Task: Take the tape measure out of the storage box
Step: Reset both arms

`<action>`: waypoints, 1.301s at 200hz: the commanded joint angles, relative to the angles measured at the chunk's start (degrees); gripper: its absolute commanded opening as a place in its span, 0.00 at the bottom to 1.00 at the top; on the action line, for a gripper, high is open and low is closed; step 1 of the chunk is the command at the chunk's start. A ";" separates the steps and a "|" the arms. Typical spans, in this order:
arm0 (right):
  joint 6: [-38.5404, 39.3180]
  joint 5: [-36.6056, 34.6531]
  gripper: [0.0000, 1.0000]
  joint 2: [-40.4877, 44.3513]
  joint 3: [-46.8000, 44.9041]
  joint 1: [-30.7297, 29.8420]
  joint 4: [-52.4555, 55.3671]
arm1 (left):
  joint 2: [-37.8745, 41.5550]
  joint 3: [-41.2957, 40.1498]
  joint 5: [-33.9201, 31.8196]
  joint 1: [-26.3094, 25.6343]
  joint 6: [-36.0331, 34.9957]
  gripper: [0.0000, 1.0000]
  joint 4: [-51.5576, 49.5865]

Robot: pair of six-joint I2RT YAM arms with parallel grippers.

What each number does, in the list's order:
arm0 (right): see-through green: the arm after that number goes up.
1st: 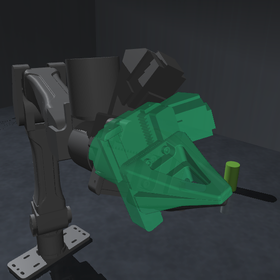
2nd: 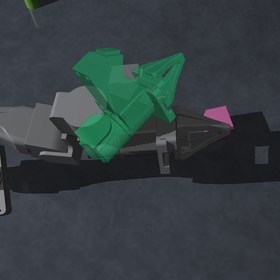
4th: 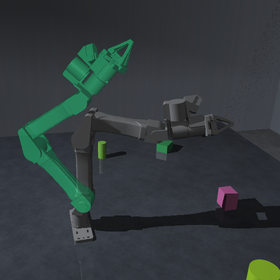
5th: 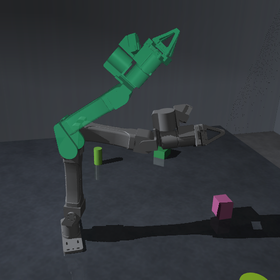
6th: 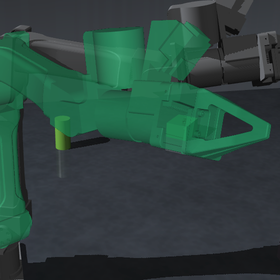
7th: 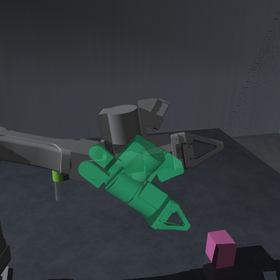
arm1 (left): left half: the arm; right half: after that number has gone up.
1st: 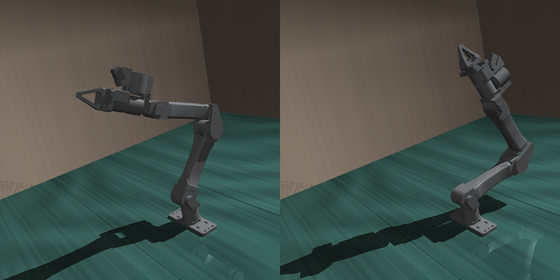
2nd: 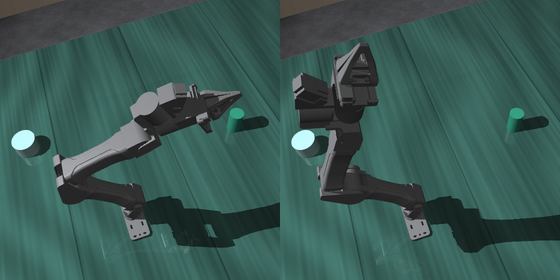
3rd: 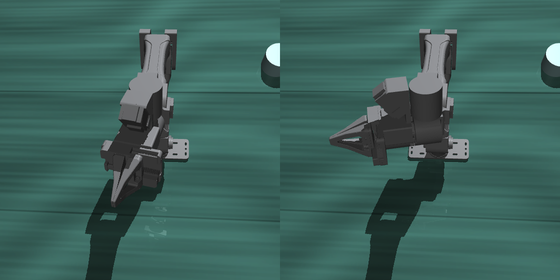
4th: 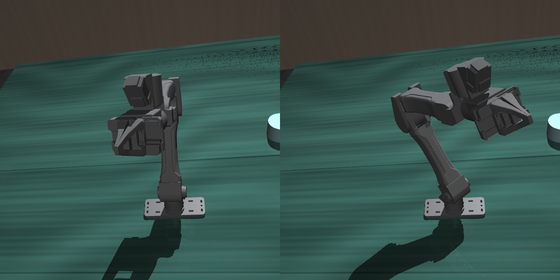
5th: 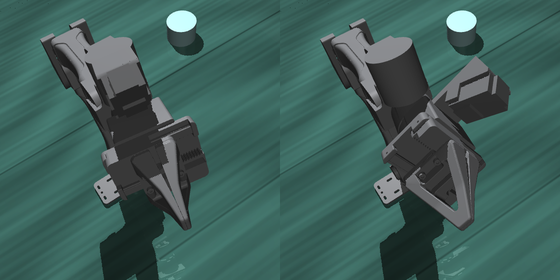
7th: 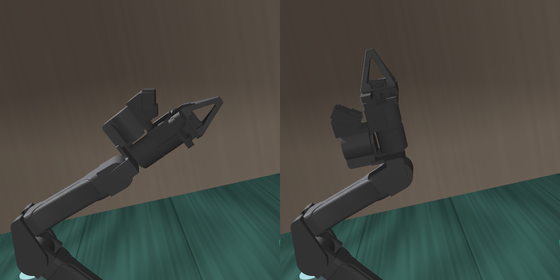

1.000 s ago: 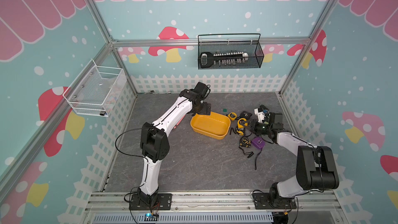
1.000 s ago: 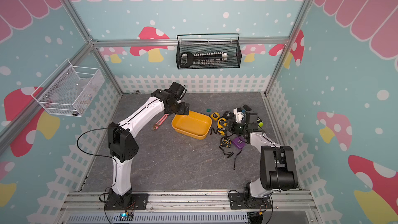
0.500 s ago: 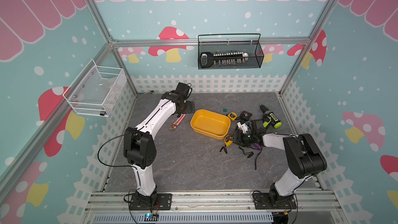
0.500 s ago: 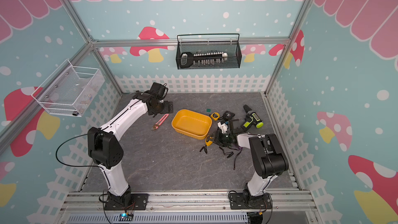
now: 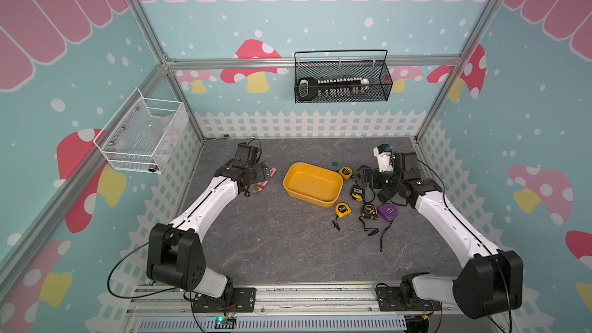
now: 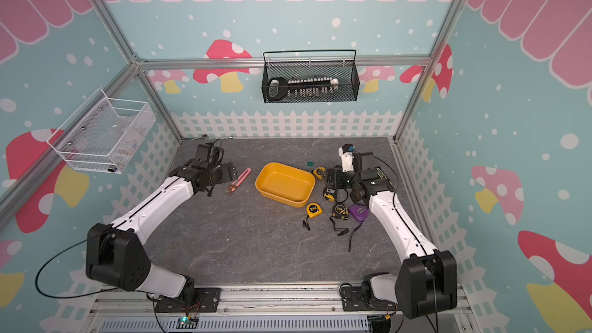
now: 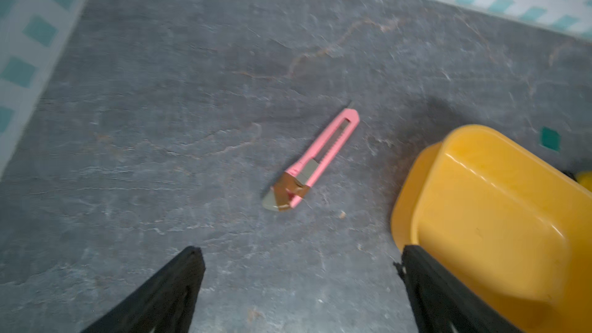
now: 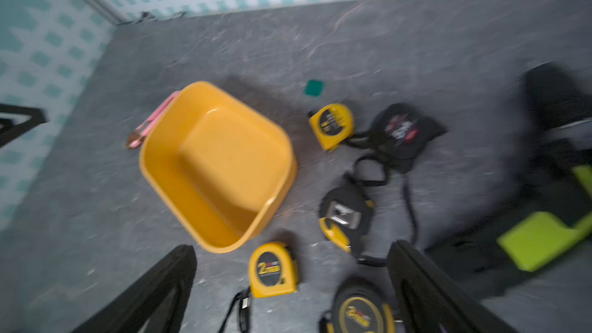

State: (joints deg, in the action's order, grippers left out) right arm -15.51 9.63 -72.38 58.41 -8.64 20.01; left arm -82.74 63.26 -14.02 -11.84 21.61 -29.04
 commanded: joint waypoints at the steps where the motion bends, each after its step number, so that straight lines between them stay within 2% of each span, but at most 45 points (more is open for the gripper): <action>1: 8.03 -15.11 0.99 -0.88 -6.05 5.48 -4.98 | 4.72 -10.62 -11.62 0.89 -5.12 0.99 15.33; 10: 8.10 -14.47 0.99 -1.82 -8.62 7.67 -9.04 | 6.58 -15.79 -12.81 0.96 -9.59 0.99 21.99; 19: 9.56 -16.88 0.99 -2.54 -11.57 8.11 -14.49 | 7.80 -20.08 -14.10 1.13 -12.64 0.99 28.00; 36: 10.63 -20.02 0.99 -2.51 -19.27 8.12 -27.94 | 8.49 -23.43 -14.19 2.99 -12.41 0.99 32.07; 49: 10.92 -19.32 0.99 -2.82 -25.75 8.12 -40.55 | 8.60 -26.99 -13.06 4.43 -12.70 0.99 39.16; 55: 13.49 -18.02 0.99 -3.25 -28.16 7.97 -45.38 | 8.60 -28.47 -12.79 4.95 -12.79 0.99 42.72; 73: 14.57 -18.32 0.99 -3.74 -32.32 8.03 -52.87 | 8.22 -31.53 -9.28 6.50 -12.66 0.99 50.99; 86: 15.95 -15.49 0.99 -4.98 -36.78 7.93 -61.79 | 5.96 -32.29 -7.22 6.91 -16.46 0.99 54.96; 108: 16.91 -14.19 0.99 -12.06 -42.74 7.79 -79.57 | 2.32 -36.55 -4.65 7.16 -19.06 0.99 65.81; 118: 17.42 -13.11 0.99 -15.53 -44.57 7.77 -84.97 | 0.66 -39.60 -0.38 7.18 -20.18 0.99 72.43; 140: 18.89 -9.45 0.99 -14.40 -37.72 7.73 -70.95 | -6.21 -44.75 2.09 7.09 -21.70 0.99 89.82; 144: 19.14 -8.47 0.99 -15.43 -36.42 7.68 -70.50 | -5.94 -44.34 1.70 7.09 -21.41 0.99 88.64; 153: 19.67 -8.09 0.99 -14.46 -34.62 7.51 -65.53 | -4.02 -41.78 1.65 7.45 -20.23 0.99 79.13; 164: 19.65 -7.74 0.99 -15.63 -35.38 7.50 -68.94 | -5.66 -40.98 2.97 8.02 -20.59 0.99 80.68; 175: 19.72 -7.92 0.99 -14.58 -34.72 7.50 -65.70 | -4.46 -39.95 3.94 8.62 -19.79 0.99 76.39; 187: 19.65 -7.72 0.99 -15.44 -35.29 7.50 -68.29 | -5.57 -40.46 4.01 8.85 -19.92 0.99 79.41; 198: 19.66 -7.88 0.99 -14.77 -34.96 7.50 -66.19 | -4.55 -40.00 4.25 8.89 -19.63 0.99 76.68; 210: 19.65 -7.78 0.99 -15.24 -35.29 7.50 -68.02 | -5.34 -40.49 4.09 8.94 -19.83 0.99 79.17; 260: 19.72 -7.84 0.99 -14.82 -35.29 7.50 -67.31 | -5.21 -40.33 4.18 8.94 -19.75 0.99 78.49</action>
State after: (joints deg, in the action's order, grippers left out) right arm 3.70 1.19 -87.22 23.62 -0.86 -47.55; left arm -88.16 22.44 -10.68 -3.22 2.50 47.92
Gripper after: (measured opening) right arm 0.989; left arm 0.991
